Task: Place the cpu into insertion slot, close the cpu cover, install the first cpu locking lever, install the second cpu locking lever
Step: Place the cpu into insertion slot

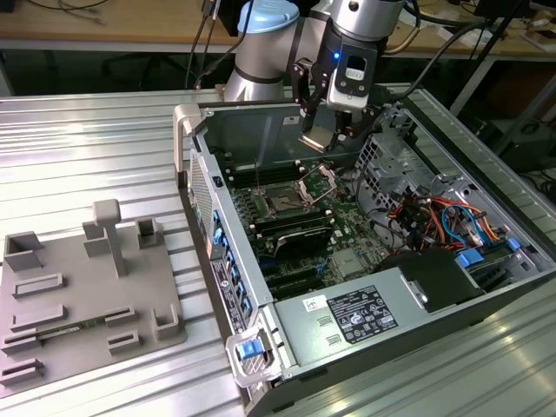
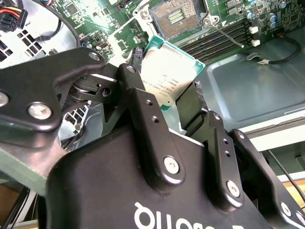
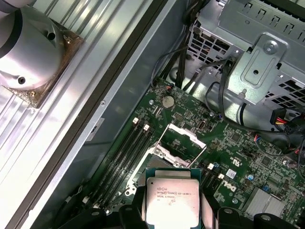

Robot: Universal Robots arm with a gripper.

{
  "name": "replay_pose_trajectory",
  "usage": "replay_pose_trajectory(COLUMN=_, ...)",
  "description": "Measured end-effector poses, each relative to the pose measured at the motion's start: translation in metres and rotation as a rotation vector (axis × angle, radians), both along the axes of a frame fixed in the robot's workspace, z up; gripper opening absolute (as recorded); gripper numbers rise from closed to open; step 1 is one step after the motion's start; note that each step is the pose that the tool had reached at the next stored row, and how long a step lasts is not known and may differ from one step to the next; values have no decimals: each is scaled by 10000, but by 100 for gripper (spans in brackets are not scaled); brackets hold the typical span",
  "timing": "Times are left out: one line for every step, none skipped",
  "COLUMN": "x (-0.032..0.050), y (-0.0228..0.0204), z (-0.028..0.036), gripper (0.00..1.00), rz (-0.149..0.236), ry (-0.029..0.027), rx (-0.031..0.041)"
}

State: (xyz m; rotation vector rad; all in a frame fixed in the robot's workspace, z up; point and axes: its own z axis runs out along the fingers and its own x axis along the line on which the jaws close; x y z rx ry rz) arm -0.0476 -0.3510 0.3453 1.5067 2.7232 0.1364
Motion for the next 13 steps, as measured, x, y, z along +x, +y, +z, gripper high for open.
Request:
replay_pose_trajectory(x=0, y=0, z=0, gripper=55, rz=-1, ry=0, rx=0)
replay_pose_trajectory(x=0, y=0, z=0, gripper=55, rz=-1, ry=0, rx=1)
replay_pose_trajectory(x=0, y=0, z=0, gripper=55, rz=-1, ry=0, rx=0)
replay_pose_trajectory(x=0, y=0, z=0, gripper=55, rz=-2, ry=0, rx=0)
replay_pose_trajectory(x=0, y=0, z=0, gripper=55, rz=-12, ry=0, rx=0)
replay_pose_trajectory(x=0, y=0, z=0, gripper=55, rz=-24, ry=1, rx=0)
replay_pose_trajectory(x=0, y=0, z=0, gripper=55, rz=-41, ry=0, rx=0)
replay_pose_trajectory(x=0, y=0, z=0, gripper=55, rz=-58, ry=1, rx=0)
replay_pose_trajectory(x=0, y=0, z=0, gripper=55, rz=-78, ry=0, rx=0)
replay_pose_trajectory(x=0, y=0, z=0, gripper=55, rz=-107, ry=0, rx=1)
replay_pose_trajectory(x=0, y=0, z=-1, gripper=55, rz=-130, ry=0, rx=1)
replay_pose_trajectory(x=0, y=0, z=-1, gripper=55, rz=-158, ry=0, rx=1)
replay_pose_trajectory(x=0, y=0, z=-1, gripper=55, rz=-182, ry=0, rx=1)
